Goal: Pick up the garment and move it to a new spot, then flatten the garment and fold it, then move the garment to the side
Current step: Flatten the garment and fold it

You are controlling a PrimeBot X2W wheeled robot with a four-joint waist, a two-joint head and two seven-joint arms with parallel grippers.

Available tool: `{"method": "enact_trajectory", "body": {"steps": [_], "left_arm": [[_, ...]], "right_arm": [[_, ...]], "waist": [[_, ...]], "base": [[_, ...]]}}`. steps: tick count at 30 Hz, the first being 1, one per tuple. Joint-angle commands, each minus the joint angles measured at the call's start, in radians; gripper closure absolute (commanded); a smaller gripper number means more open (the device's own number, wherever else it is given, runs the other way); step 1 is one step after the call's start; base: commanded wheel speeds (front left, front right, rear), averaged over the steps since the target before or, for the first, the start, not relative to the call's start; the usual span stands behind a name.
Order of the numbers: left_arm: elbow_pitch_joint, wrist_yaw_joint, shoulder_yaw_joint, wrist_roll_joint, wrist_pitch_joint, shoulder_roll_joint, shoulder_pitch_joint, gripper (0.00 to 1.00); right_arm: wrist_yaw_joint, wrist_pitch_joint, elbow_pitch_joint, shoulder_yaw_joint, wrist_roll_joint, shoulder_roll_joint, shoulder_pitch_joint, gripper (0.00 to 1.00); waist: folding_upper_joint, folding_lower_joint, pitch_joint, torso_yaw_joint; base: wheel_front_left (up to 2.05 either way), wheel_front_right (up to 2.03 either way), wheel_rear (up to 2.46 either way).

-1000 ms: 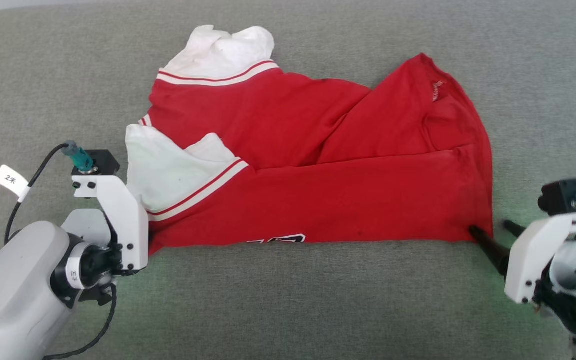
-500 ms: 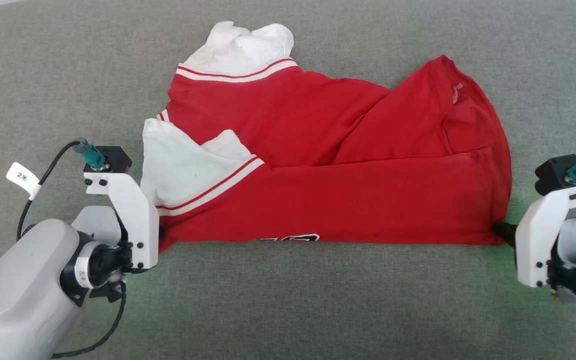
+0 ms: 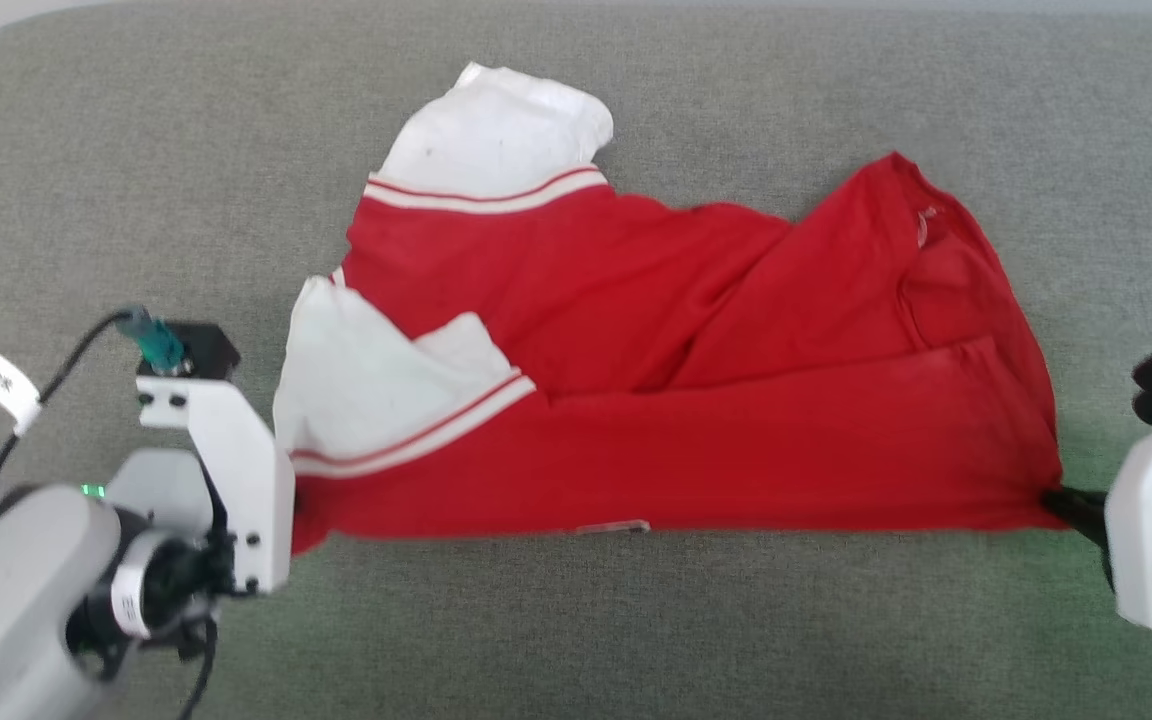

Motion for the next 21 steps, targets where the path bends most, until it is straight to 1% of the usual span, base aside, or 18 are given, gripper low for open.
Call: {"method": "enact_trajectory", "body": {"steps": [1,4,7,9,13,14,15,16,17,18,19,21], "left_arm": [[-0.018,0.019,-0.001,0.006,0.010,0.013,0.029,1.00],[-0.067,0.055,-0.007,0.001,0.020,0.029,0.066,1.00],[-0.091,0.071,-0.016,-0.004,0.024,0.031,0.100,1.00],[-0.086,0.073,-0.024,-0.006,0.022,0.026,0.113,1.00],[-0.038,0.057,-0.029,-0.012,0.002,0.000,0.121,1.00],[-0.021,0.051,-0.031,-0.011,-0.004,-0.008,0.118,0.82],[-0.001,0.044,-0.034,-0.008,-0.010,-0.017,0.114,0.60],[0.014,0.035,-0.036,-0.008,-0.015,-0.024,0.110,0.42],[0.029,0.028,-0.036,-0.010,-0.019,-0.030,0.106,0.00],[0.043,0.025,-0.035,-0.009,-0.022,-0.031,0.101,0.00],[0.052,0.020,-0.035,-0.008,-0.021,-0.029,0.096,0.00],[0.059,0.019,-0.029,-0.010,-0.019,-0.021,0.088,0.00]], "right_arm": [[0.000,0.016,-0.019,-0.018,0.008,-0.004,0.023,1.00],[0.000,0.057,-0.055,-0.055,0.001,0.001,0.078,1.00],[0.000,0.081,-0.078,-0.078,-0.001,0.024,0.124,1.00],[0.000,0.079,-0.070,-0.085,-0.008,0.044,0.147,1.00],[0.000,0.055,-0.029,-0.072,-0.033,0.082,0.160,1.00],[0.000,0.047,-0.016,-0.062,-0.035,0.092,0.157,1.00],[0.000,0.036,0.002,-0.051,-0.032,0.103,0.151,1.00],[0.000,0.022,0.018,-0.045,-0.036,0.113,0.144,0.98],[0.000,0.008,0.038,-0.037,-0.042,0.120,0.135,0.75],[0.000,-0.006,0.053,-0.028,-0.048,0.121,0.129,0.59],[0.000,-0.019,0.063,-0.015,-0.051,0.118,0.126,0.02],[0.000,-0.035,0.083,-0.007,-0.044,0.119,0.123,0.00]], "waist": [[0.0000,0.0000,0.002,0.000],[0.0000,0.0000,0.007,-0.003],[0.0000,0.0000,0.013,-0.006],[0.0000,0.0000,0.018,-0.010],[0.0000,0.0000,0.025,-0.017],[0.0000,0.0000,0.026,-0.019],[0.0000,0.0000,0.027,-0.021],[0.0000,0.0000,0.027,-0.023],[0.0000,0.0000,0.026,-0.025],[0.0000,0.0000,0.025,-0.026],[0.0000,0.0000,0.023,-0.027],[0.0000,0.0000,0.015,-0.028]], "base": [[0.00,0.00,0.00],[0.00,0.00,0.00],[0.00,0.00,0.00],[0.00,0.00,0.00],[0.00,0.00,0.00],[0.00,0.00,0.00],[0.00,0.00,0.00],[0.00,0.00,0.00],[0.00,0.00,0.00],[0.00,0.00,0.00],[0.00,0.00,0.00],[0.00,0.00,0.00]]}}
